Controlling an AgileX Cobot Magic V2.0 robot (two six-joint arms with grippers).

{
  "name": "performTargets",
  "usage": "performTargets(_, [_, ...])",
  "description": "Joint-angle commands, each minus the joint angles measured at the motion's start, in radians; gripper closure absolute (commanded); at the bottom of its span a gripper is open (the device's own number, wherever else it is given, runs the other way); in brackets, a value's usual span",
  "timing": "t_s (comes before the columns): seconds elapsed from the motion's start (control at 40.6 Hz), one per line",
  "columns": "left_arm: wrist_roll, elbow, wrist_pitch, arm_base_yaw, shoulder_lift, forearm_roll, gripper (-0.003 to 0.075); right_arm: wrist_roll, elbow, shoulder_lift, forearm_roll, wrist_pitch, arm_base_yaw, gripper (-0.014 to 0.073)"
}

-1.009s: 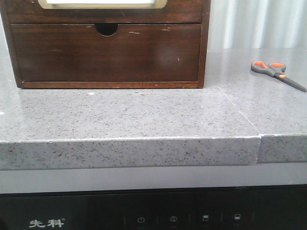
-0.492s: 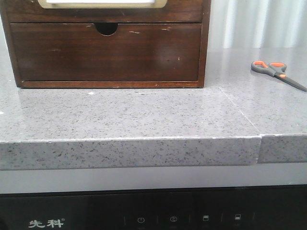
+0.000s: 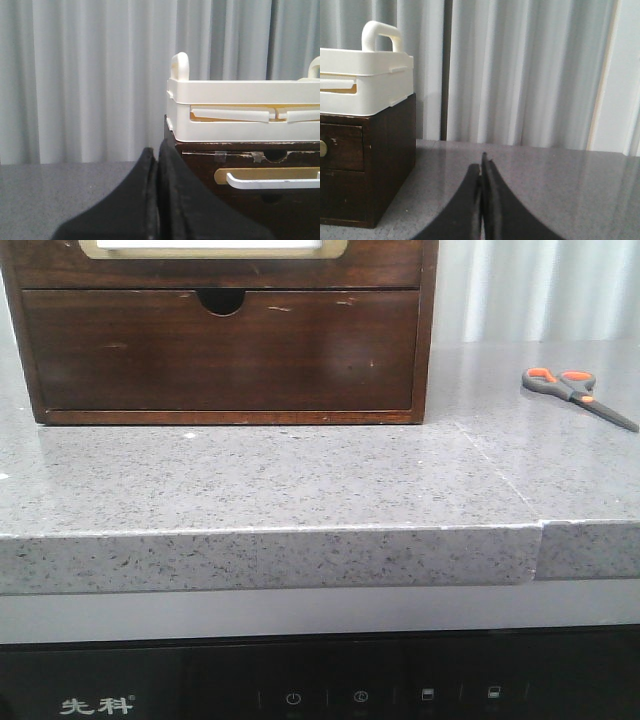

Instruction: Put scissors in drawer with both arms

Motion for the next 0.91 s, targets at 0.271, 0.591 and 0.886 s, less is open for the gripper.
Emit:
performTargets(0.271, [0.001, -0.116, 0.117, 0.001, 0.241, -0.005, 0.0741, -0.002, -0.133, 0.254, -0.016, 0.175, -0.008, 0.0659])
performTargets(0.591, [0.001, -0.098, 0.172, 0.001, 0.307, -0.050, 0.0741, -0.002, -0.133, 0.377, -0.020, 0.206, -0.008, 0.0659])
performTargets(0.886, [0.001, -0.073, 0.165, 0.001, 0.345, -0.120, 0.0418, -0.009, -0.133, 0.421, -0.020, 0.234, -0.008, 0.0282])
